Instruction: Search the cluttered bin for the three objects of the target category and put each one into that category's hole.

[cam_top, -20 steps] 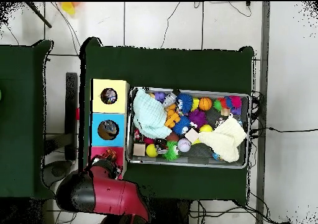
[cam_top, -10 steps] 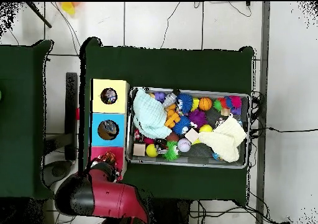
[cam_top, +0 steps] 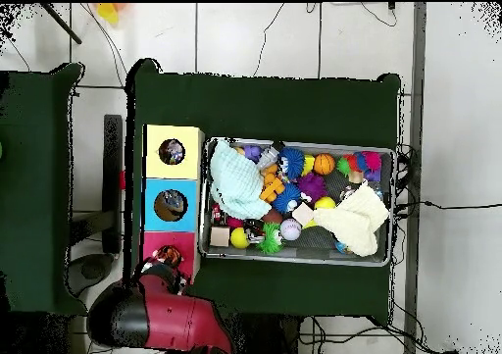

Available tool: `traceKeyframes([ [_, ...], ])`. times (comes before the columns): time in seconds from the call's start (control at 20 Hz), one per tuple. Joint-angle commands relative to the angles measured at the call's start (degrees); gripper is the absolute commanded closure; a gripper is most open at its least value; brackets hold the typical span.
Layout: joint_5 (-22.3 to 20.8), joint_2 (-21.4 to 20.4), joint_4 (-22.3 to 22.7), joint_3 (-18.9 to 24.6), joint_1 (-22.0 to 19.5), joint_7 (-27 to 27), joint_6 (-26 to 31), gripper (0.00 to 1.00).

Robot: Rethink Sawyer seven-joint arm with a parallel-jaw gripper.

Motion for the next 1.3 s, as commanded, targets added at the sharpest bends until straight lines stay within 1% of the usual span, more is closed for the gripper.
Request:
traceKeyframes([
  [0.05, 0.4, 0.5, 3.6, 5.7, -1.0, 11.0, -4.4, 1.00],
  [0.1, 0.6, 0.5, 4.0, 6.1, -1.5, 11.2, -4.8, 1.00],
  [0.15, 0.6, 0.6, 3.9, 5.8, -1.3, 11.2, -5.4, 0.00],
  [0.3, 0.9, 1.0, 3.2, 4.1, 0.1, 11.5, -5.0, 0.00],
  [0.55, 1.0, 1.2, 2.5, 3.6, 0.4, 10.9, -4.1, 0.00],
  [0.65, 1.0, 1.6, 1.4, 2.6, 1.3, 10.5, -2.4, 0.00],
  [0.75, 1.8, 1.9, 1.9, 3.9, 0.5, 11.4, -3.3, 0.00],
  [0.8, 1.6, 2.0, 2.2, 5.0, -0.5, 11.1, -4.1, 0.00],
  [0.95, 1.8, 2.4, 2.0, 4.9, -0.1, 11.5, -4.6, 0.00],
  [1.0, 1.8, 2.4, 2.0, 5.3, -0.7, 11.4, -4.8, 0.00],
  [1.05, 1.5, 3.2, 2.8, 7.4, -2.4, 11.5, -6.6, 0.00],
  [1.1, 1.1, 4.5, 3.6, 9.2, -3.7, 12.2, -9.6, 0.00],
  [1.15, 1.2, 5.3, 3.8, 10.0, -3.8, 13.2, -11.2, 0.00],
  [1.25, 2.4, 3.8, 2.6, 6.7, -0.7, 12.8, -7.0, 0.00],
  [1.3, 2.7, 2.9, 2.1, 5.6, 0.2, 12.6, -5.0, 0.00],
])
